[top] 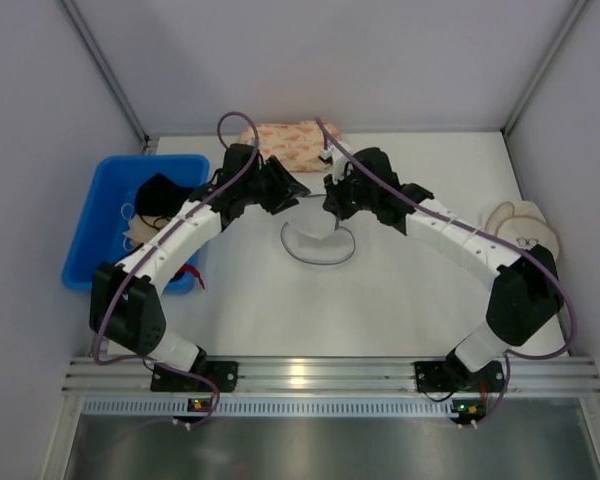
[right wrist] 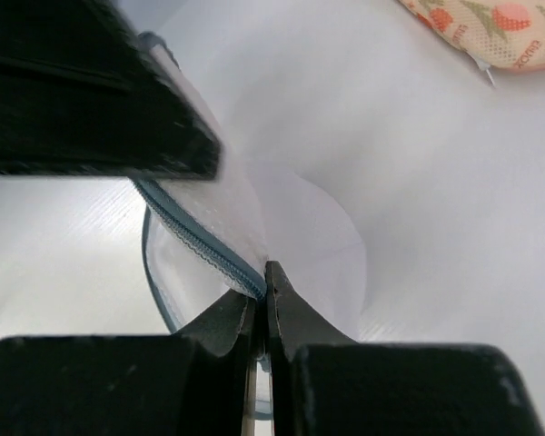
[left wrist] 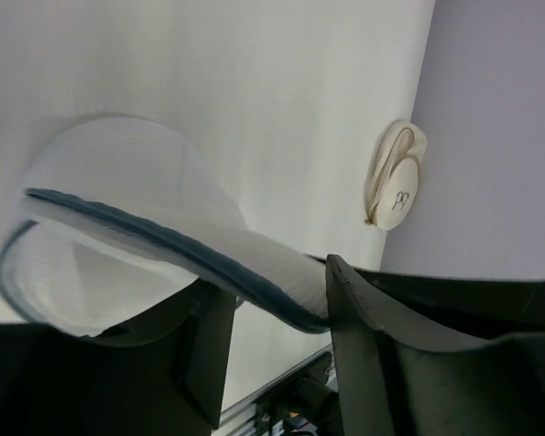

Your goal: Place the bra in the laundry bag and zip it closed

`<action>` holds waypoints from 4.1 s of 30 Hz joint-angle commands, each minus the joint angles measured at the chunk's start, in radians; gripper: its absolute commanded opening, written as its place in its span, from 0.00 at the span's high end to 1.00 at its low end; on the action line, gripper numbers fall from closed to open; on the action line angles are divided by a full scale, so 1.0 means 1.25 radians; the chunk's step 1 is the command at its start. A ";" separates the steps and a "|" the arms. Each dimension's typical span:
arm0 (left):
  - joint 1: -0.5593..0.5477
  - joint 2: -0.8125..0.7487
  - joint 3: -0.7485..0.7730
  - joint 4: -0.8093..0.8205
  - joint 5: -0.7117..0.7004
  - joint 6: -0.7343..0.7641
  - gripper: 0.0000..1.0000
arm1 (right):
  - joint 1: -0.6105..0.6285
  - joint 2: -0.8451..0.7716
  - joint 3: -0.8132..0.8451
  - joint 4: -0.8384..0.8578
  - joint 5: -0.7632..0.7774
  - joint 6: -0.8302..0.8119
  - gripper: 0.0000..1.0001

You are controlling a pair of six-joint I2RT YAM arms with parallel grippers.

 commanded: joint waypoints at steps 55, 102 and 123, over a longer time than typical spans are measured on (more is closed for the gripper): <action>0.058 0.347 0.116 0.036 0.115 0.454 1.00 | -0.599 0.149 -0.423 0.737 -0.362 0.806 0.75; 0.701 0.304 0.449 -0.277 0.002 0.940 0.19 | -0.535 -0.077 -0.009 -0.205 -0.238 -0.200 0.01; 0.684 0.614 0.594 -0.172 0.037 0.938 0.32 | -0.535 -0.108 -0.099 -0.189 -0.307 -0.155 0.01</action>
